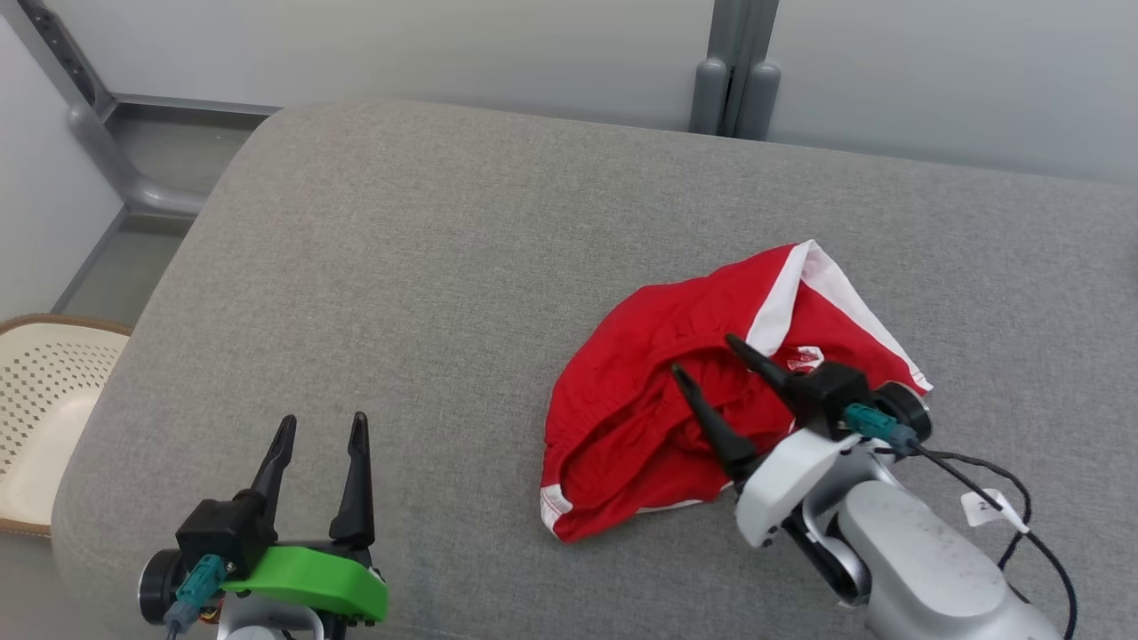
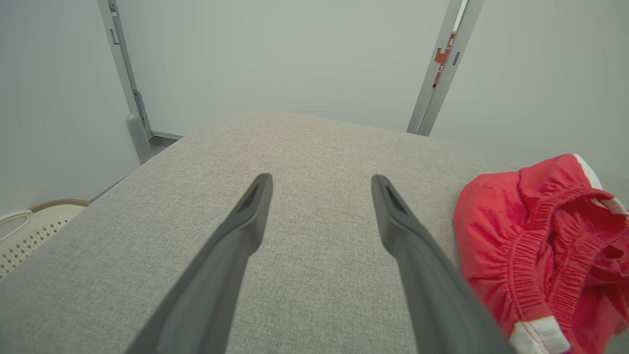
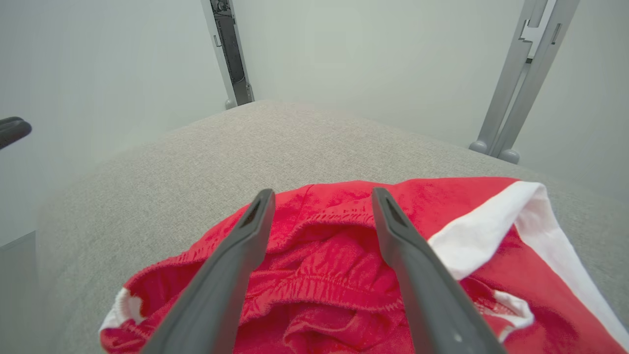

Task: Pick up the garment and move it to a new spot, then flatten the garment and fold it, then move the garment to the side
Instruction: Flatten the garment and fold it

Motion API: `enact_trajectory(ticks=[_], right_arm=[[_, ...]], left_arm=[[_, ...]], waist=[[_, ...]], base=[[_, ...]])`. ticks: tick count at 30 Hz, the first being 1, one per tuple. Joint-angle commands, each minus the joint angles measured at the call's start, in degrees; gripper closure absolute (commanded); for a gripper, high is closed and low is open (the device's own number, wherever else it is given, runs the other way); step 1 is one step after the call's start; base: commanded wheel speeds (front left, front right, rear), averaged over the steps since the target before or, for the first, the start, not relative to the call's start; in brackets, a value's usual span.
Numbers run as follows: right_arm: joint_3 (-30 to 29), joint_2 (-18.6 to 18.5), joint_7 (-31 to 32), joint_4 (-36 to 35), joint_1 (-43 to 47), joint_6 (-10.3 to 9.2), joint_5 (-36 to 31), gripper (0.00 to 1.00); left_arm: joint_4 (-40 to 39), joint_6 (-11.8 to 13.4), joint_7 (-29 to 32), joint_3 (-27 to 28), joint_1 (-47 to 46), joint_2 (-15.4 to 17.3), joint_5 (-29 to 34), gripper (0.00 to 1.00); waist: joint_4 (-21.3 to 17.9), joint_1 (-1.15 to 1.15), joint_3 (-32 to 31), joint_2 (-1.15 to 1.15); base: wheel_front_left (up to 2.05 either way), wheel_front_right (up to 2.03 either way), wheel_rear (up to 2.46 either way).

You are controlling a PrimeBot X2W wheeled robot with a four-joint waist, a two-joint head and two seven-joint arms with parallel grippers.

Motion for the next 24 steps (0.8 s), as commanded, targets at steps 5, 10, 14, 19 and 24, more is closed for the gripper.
enact_trajectory(ticks=[5, 10, 14, 19, 24], right_arm=[[-9.31, -2.94, -0.14, -0.57, 2.81, -0.09, -2.41, 0.0], [-14.09, -3.89, -0.14, 1.91, 2.67, -0.09, -3.73, 0.0], [-15.99, -3.84, -0.14, 5.06, 1.53, -0.09, -4.21, 0.0], [-15.7, -3.1, -0.15, 10.08, 0.02, -0.09, -3.45, 0.0], [-14.48, -2.08, -0.14, 14.61, -1.39, -0.09, -1.48, 0.07]], left_arm=[[-0.52, -0.15, -0.16, -0.21, 0.48, -0.02, 0.5, 0.0], [-0.74, -0.14, -0.16, -0.92, -0.3, -0.04, 0.54, 0.0], [-0.54, -0.14, -0.16, -1.24, -0.96, -0.05, 0.47, 0.0], [-0.3, -0.14, -0.16, -1.74, -1.81, -0.07, 0.28, 0.0], [-0.12, -0.15, -0.16, -2.25, -2.57, -0.08, 0.0, 0.0]], waist=[[-1.07, 0.0, -0.08, 0.0], [-0.53, 0.0, 0.96, 0.0], [0.32, 0.0, 2.2, 0.0], [1.58, 0.0, 3.59, 0.0], [2.62, 0.0, 4.65, 0.0]], base=[[0.0, 0.0, 0.0], [0.0, 0.0, 0.0], [0.0, 0.0, 0.0], [0.0, 0.0, 0.0], [0.0, 0.0, 0.0]])
